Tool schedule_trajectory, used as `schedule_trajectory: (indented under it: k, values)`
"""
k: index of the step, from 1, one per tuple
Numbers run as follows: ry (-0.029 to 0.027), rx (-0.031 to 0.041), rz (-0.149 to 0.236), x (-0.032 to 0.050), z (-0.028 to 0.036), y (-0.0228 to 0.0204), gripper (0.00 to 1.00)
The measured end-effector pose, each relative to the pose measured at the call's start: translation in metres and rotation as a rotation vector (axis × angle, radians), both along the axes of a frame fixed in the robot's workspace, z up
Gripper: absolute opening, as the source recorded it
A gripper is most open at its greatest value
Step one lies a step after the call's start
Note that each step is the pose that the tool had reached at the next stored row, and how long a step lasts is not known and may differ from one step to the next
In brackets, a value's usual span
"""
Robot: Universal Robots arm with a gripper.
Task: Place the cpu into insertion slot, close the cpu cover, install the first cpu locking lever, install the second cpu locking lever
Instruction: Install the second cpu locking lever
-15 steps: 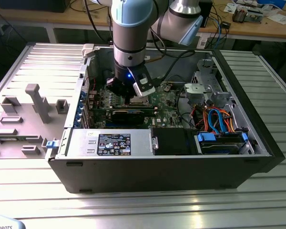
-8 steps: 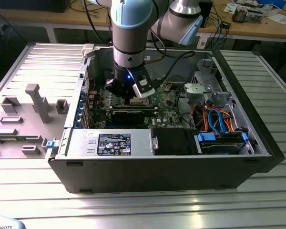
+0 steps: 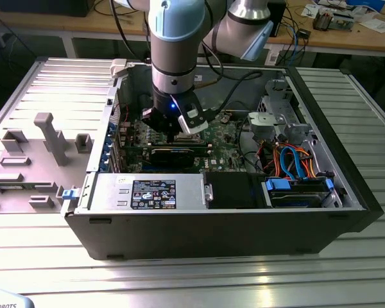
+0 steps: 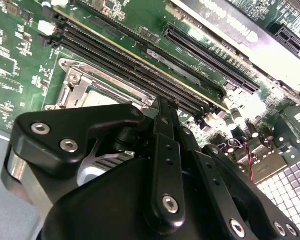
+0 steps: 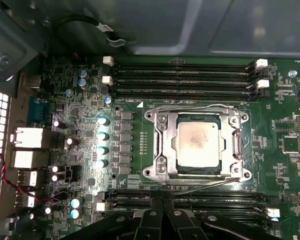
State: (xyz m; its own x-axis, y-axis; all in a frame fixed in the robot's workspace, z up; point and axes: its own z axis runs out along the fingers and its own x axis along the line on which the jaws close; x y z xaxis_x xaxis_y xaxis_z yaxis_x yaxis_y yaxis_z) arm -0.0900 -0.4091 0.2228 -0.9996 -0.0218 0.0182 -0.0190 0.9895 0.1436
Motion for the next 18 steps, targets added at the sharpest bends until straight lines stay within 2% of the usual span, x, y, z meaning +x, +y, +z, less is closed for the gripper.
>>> schedule_trajectory:
  k: [1,2,3,6,10,16,18]
  values:
    - [0.0022,0.0000,0.000,-0.0002,-0.0010,0.0000,0.11]
    - [0.0066,0.0006,0.000,-0.0014,-0.0032,0.0000,0.11]
    - [0.0076,0.0021,0.001,-0.0021,-0.0040,-0.0001,0.11]
    - [0.0076,0.0077,0.007,-0.0026,-0.0072,0.0000,0.11]
    - [0.0078,0.0214,0.030,-0.0027,-0.0108,0.0007,0.11]
    - [0.0087,0.0222,0.034,-0.0027,-0.0117,0.0008,0.11]
    - [0.0088,0.0271,0.034,-0.0029,-0.0145,0.0007,0.11]
